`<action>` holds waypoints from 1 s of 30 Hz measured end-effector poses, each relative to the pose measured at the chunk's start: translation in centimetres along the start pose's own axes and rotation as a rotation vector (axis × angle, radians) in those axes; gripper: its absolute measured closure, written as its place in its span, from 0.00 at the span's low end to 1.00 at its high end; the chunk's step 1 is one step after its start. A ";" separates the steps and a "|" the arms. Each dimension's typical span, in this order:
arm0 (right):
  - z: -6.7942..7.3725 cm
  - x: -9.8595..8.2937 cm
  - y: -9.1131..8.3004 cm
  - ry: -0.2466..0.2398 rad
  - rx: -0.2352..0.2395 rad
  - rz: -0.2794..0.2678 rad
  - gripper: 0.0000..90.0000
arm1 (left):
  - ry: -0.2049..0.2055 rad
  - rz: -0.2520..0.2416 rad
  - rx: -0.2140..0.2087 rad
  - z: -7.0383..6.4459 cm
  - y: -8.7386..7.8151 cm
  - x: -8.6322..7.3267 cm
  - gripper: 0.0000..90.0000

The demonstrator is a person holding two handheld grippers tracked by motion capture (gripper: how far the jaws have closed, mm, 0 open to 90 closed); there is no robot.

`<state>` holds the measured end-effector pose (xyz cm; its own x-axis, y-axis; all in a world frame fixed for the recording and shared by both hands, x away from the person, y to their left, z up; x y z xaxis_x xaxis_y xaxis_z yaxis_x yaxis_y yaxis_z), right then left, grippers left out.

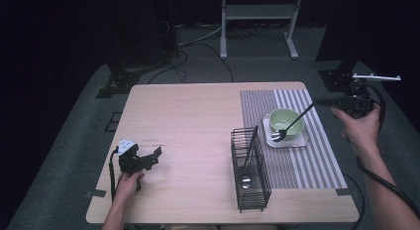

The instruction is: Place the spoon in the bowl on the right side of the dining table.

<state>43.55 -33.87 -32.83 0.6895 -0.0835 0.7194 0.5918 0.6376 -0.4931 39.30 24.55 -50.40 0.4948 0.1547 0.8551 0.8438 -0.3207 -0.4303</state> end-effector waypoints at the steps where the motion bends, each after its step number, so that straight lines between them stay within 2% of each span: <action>1: -0.1 0.1 0.0 0.003 -0.002 -0.001 0.98 | 0.001 0.003 0.000 0.0 0.0 0.0 0.00; 30: -2.7 1.2 1.0 0.054 -0.096 -0.032 0.98 | -0.002 0.001 -0.004 0.1 -0.1 0.0 0.00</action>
<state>46.08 -35.42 -33.74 0.6896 -0.1456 0.7094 0.6494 0.5580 -0.5166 39.28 24.64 -50.39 0.4964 0.1563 0.8539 0.8423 -0.3246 -0.4302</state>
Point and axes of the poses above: each handheld gripper's, and its own axes: y roughly forward along the jaws, x roughly out of its top, z roughly to its left, the point moved 6 cm from there along y, roughly forward along the jaws, and after that the axes turned 6 degrees about -y, right-handed, at the moved point
